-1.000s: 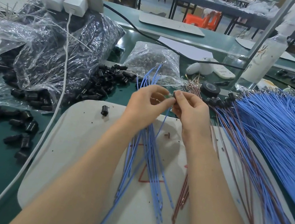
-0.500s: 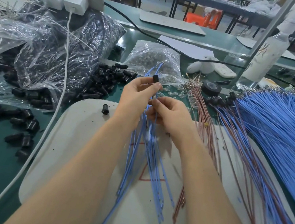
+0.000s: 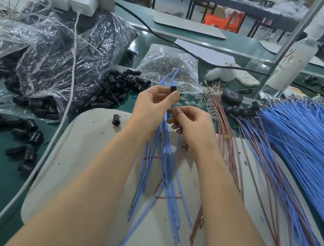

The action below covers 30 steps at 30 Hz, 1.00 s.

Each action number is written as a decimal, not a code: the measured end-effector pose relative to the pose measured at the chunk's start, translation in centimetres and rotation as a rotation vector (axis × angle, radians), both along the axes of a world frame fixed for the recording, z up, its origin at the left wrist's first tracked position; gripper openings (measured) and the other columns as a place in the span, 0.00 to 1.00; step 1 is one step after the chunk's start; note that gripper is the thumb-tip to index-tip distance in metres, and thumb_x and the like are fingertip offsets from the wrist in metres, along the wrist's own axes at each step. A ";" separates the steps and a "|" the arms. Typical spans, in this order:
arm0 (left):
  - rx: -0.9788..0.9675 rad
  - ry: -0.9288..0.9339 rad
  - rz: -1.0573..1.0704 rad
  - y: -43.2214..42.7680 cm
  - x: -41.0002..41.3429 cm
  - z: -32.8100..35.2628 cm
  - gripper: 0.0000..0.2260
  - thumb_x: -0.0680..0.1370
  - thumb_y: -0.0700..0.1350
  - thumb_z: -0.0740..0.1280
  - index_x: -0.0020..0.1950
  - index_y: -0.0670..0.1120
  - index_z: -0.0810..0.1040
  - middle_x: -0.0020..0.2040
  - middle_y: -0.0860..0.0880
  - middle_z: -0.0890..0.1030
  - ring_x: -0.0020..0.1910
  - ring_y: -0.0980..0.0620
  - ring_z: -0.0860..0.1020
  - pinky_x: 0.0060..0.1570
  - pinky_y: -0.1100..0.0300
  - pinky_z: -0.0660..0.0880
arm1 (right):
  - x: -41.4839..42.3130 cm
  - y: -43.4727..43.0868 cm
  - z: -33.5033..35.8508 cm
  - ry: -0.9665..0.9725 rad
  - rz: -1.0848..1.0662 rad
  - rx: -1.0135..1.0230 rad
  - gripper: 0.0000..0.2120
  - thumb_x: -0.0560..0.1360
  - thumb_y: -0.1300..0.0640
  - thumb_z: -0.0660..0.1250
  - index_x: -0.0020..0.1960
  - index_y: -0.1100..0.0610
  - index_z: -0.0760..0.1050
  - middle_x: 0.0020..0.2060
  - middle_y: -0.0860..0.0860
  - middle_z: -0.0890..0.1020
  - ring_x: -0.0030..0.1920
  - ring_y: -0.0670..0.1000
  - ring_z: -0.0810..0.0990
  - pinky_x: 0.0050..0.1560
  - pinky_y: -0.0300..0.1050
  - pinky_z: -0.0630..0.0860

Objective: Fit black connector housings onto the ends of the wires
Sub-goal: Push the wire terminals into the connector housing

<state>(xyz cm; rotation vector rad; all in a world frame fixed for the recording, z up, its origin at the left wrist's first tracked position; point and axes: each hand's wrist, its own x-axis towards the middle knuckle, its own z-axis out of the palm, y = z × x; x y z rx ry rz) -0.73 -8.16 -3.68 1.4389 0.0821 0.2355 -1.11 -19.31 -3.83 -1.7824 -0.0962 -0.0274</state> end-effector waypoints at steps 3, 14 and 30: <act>-0.030 -0.022 0.001 0.0 -0.2 0.2 0.04 0.76 0.44 0.69 0.49 0.44 0.78 0.39 0.52 0.82 0.34 0.63 0.79 0.37 0.72 0.73 | -0.1 0.1 0.1 0.024 0.020 0.075 0.07 0.77 0.62 0.65 0.41 0.56 0.78 0.30 0.50 0.81 0.27 0.40 0.75 0.32 0.31 0.73; -0.026 -0.033 -0.094 -0.9 -0.5 0.1 0.03 0.75 0.40 0.70 0.44 0.44 0.77 0.35 0.47 0.80 0.29 0.56 0.77 0.30 0.64 0.74 | 0.4 0.1 -0.3 0.003 -0.024 0.222 0.06 0.76 0.63 0.68 0.40 0.58 0.79 0.33 0.53 0.83 0.36 0.52 0.82 0.44 0.48 0.80; -0.038 -0.059 -0.030 -0.7 -0.4 0.1 0.03 0.76 0.41 0.69 0.48 0.42 0.78 0.40 0.46 0.80 0.28 0.60 0.76 0.29 0.69 0.72 | 0.0 -0.4 0.1 -0.038 0.032 0.012 0.07 0.76 0.62 0.67 0.39 0.58 0.79 0.29 0.50 0.82 0.29 0.45 0.77 0.34 0.35 0.74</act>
